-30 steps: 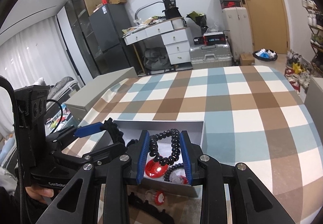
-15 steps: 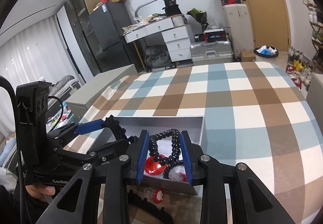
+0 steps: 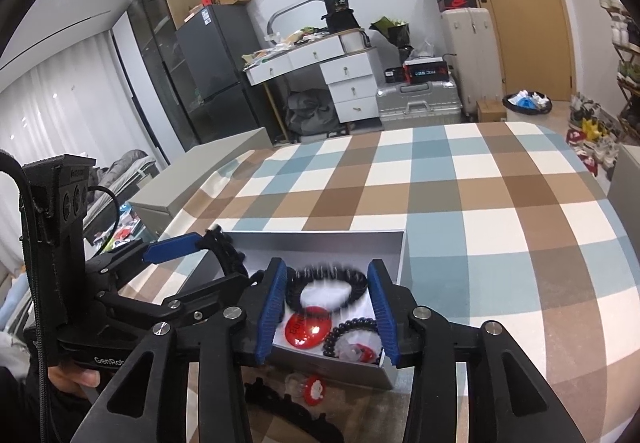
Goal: Organize jewelry
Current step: 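Carry the bracelet and comb clip over the grey box and release both, then move both open tools back toward the red ornament and last comb clip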
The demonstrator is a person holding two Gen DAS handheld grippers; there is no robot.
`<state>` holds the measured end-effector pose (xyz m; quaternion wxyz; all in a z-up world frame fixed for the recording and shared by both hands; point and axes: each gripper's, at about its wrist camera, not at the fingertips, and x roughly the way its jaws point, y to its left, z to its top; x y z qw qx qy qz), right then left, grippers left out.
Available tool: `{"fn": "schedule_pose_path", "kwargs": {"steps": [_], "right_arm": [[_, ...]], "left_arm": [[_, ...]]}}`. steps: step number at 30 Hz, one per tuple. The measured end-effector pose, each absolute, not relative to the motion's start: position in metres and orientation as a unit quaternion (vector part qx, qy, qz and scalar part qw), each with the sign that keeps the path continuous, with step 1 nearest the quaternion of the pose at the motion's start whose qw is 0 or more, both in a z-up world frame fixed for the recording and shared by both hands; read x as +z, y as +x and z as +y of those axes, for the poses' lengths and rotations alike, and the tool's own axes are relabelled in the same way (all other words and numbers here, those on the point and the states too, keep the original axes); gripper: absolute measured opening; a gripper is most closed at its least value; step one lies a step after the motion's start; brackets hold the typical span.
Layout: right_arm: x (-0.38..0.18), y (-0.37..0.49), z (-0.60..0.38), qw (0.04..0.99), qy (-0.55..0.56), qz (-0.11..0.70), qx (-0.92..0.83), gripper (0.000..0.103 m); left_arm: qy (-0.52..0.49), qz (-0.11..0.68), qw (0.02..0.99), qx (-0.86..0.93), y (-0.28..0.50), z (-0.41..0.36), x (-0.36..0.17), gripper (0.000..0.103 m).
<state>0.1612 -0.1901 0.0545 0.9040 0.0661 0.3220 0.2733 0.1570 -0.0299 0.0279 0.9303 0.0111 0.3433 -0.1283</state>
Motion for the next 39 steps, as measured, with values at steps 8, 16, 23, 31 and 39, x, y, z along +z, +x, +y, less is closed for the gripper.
{"fn": "schedule_pose_path", "kwargs": {"steps": [8, 16, 23, 31, 39], "right_arm": [[0.062, 0.153, -0.197, 0.911, 0.059, 0.314, 0.261, 0.077], [0.059, 0.138, -0.209, 0.917, 0.04, 0.33, 0.221, 0.101], [0.038, 0.123, -0.217, 0.903, 0.029, 0.378, 0.204, 0.101], [0.011, 0.11, -0.206, 0.877, 0.01, 0.426, 0.221, 0.1], [-0.004, 0.105, -0.19, 0.858, -0.014, 0.447, 0.252, 0.079]], "left_arm": [[-0.002, 0.337, 0.932, -0.129, 0.151, -0.028, 0.03, 0.102], [0.013, 0.337, 0.934, -0.116, 0.129, -0.02, 0.032, 0.102], [-0.005, 0.357, 0.928, -0.109, 0.108, -0.008, 0.02, 0.102], [-0.023, 0.393, 0.913, -0.11, 0.101, -0.007, 0.001, 0.102], [-0.03, 0.402, 0.909, -0.11, 0.095, -0.004, -0.006, 0.102]]}}
